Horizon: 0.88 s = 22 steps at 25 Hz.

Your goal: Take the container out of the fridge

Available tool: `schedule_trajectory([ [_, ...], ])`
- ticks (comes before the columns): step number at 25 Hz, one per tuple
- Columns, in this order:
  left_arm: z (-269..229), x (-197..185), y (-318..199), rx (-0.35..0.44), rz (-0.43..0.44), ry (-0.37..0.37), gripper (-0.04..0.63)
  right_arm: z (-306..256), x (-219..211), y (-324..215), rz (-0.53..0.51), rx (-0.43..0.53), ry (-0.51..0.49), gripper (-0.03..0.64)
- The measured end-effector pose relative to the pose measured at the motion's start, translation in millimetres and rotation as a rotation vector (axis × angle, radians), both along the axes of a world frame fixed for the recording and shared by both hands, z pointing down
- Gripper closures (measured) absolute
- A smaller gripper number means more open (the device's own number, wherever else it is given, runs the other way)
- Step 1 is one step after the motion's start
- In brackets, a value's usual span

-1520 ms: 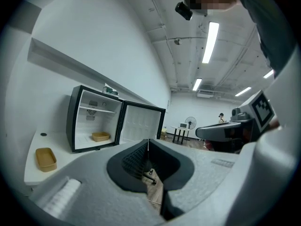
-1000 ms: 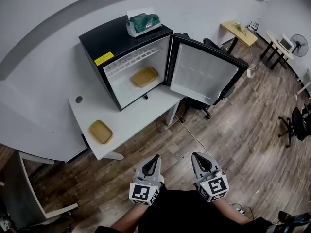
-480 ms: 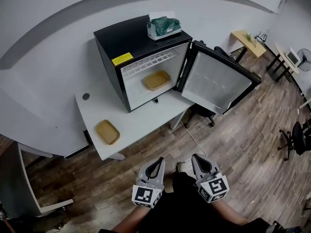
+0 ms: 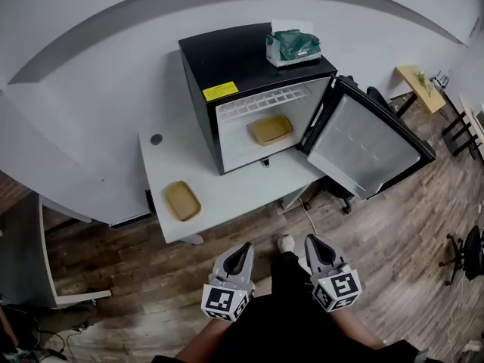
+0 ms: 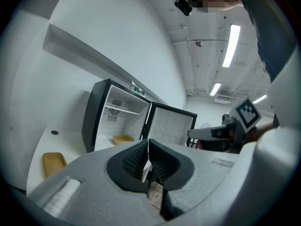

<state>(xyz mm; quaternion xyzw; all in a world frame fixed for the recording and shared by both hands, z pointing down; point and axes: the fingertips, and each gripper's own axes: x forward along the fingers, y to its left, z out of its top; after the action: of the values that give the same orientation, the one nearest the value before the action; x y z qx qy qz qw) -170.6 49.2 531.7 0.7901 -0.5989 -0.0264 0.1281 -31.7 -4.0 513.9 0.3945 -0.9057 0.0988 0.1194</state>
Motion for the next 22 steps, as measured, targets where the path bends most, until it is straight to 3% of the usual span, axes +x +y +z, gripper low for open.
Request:
schedule_trajectory([
  [4,-1.5,-9.0,-34.8,0.001,-0.100,0.014,0.577,-11.4,-4.6,-49.3,-0.060,0.020,-0.045,0.617],
  [7,-6.5,-2.7,-69.2,0.017,-0.118,0.031,0.577,-16.9,0.0,-91.5,-0.093,0.031,-0.057,0.617],
  [11,-5.4,5.9,-119.0,-0.009,-0.192,-0.045,0.577,-10.1,14.5,-141.6,-0.119,0.018,-0.059,0.617],
  [13,-4.3,12.0,-141.4,-0.024,-0.224,-0.048,0.577,-6.1,22.3,-164.9,-0.130,0.002,-0.057,0.617],
  [22,-22.1,50.4,-210.5,-0.015,-0.219,-0.044,0.577,-10.4,31.1,-237.1,-0.232,0.002,-0.082,0.617],
])
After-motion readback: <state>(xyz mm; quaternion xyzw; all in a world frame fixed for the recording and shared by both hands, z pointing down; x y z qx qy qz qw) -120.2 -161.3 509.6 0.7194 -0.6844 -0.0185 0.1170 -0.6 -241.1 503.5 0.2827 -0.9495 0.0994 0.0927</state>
